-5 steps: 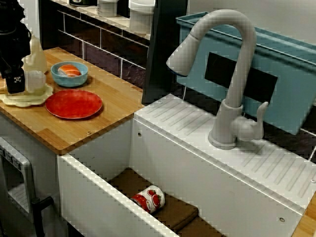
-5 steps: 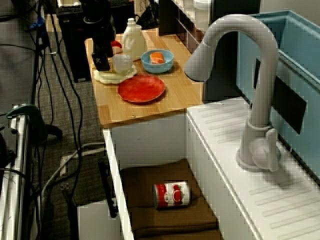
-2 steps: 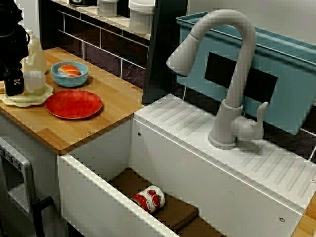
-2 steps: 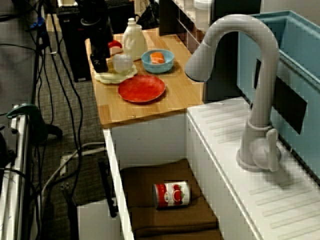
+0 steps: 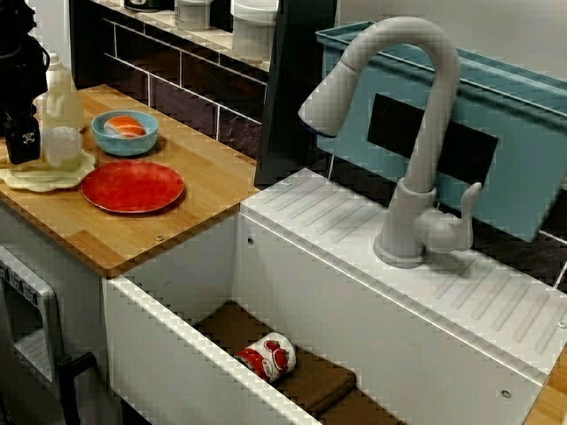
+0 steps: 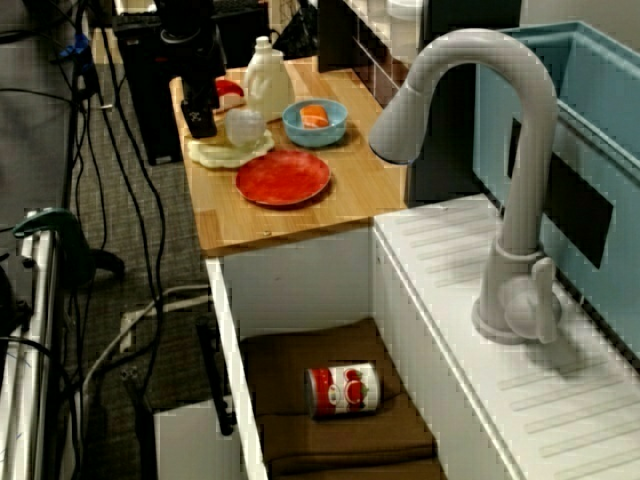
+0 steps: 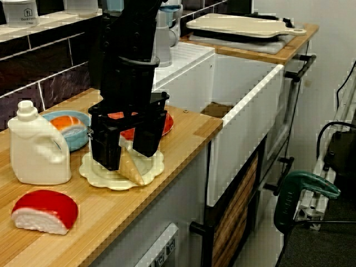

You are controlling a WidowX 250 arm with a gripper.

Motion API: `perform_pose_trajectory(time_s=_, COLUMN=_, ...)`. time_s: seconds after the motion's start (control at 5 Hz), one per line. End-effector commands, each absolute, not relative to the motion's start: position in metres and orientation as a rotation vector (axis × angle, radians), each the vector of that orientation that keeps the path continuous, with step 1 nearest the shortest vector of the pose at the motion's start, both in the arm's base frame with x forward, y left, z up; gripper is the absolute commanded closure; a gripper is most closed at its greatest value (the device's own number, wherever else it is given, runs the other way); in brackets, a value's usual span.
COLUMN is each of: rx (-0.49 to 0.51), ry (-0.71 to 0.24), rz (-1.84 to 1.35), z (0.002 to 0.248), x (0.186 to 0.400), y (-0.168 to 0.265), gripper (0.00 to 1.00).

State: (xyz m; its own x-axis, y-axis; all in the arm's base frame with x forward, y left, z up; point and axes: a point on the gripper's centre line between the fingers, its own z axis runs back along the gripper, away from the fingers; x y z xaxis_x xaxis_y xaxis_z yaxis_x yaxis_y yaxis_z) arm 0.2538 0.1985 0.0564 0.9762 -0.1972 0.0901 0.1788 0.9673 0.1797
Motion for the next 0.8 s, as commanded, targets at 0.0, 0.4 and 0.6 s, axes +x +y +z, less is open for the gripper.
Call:
perform_pose_trajectory(time_s=0.0, rx=0.2, ry=-0.131, rz=-0.17, z=0.0717, x=0.2649, y=0.2166, gripper=0.0)
perform_pose_trajectory(time_s=0.4, rx=0.196, ry=-0.12, rz=-0.165, z=0.0705, x=0.2714, y=0.2194, gripper=0.0)
perform_pose_trajectory(time_s=0.6, rx=0.195, ry=-0.118, rz=-0.164, z=0.0702, x=0.2721, y=0.2205, gripper=0.0)
